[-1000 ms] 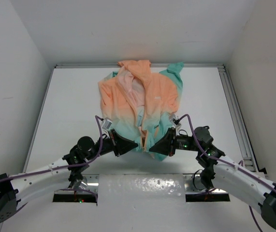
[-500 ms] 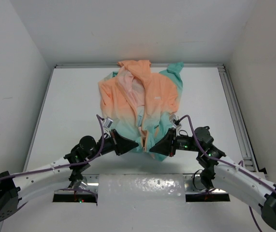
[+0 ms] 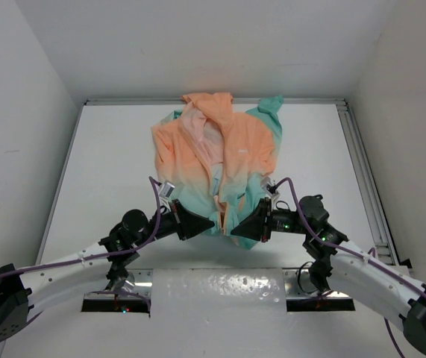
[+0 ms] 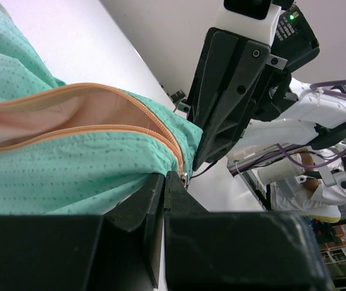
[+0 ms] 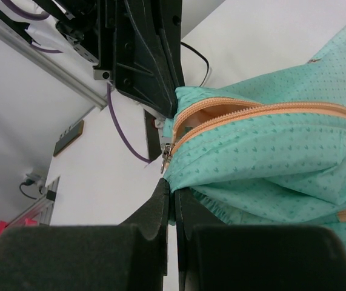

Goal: Zip up the jacket

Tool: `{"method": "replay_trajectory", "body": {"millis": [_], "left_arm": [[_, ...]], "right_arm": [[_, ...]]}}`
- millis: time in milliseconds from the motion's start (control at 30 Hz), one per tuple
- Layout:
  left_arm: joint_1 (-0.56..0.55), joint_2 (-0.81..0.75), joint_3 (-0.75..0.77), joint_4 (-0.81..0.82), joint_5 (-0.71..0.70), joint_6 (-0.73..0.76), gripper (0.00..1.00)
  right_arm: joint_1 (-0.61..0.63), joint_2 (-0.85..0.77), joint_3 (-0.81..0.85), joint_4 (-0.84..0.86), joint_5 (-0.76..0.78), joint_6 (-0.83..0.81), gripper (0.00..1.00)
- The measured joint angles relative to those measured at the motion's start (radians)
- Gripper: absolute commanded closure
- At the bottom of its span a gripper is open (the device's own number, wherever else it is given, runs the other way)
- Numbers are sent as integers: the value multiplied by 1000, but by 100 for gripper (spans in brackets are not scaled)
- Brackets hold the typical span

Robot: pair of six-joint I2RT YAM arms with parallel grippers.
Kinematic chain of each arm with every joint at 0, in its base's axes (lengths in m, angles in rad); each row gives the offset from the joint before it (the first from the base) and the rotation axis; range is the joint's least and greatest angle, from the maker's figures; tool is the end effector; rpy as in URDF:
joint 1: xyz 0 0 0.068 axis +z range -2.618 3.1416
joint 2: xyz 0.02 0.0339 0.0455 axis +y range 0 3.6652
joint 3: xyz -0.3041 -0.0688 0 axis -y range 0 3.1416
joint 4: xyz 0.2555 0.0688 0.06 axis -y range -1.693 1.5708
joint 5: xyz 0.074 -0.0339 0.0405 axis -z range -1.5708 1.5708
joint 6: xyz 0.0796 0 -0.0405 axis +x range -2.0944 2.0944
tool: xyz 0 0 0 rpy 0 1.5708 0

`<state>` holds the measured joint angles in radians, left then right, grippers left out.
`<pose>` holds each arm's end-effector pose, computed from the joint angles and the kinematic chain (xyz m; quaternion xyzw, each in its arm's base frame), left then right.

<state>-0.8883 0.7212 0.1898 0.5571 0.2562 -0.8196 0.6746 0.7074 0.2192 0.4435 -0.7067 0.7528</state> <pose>0.1062 -0.1627 0.2404 0.1152 0.6887 -0.5940 0.3994 0.1060 0.1510 0.2383 -0.2125 0.6869 0.6135 0.3265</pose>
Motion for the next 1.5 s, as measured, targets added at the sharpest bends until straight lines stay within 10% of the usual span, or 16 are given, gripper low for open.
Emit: {"method": "replay_trajectory", "body": {"millis": [1500], "left_arm": [[0, -40, 0, -126, -93, -19, 100]], "right_arm": [[67, -6, 47, -124, 156, -56, 100]]}}
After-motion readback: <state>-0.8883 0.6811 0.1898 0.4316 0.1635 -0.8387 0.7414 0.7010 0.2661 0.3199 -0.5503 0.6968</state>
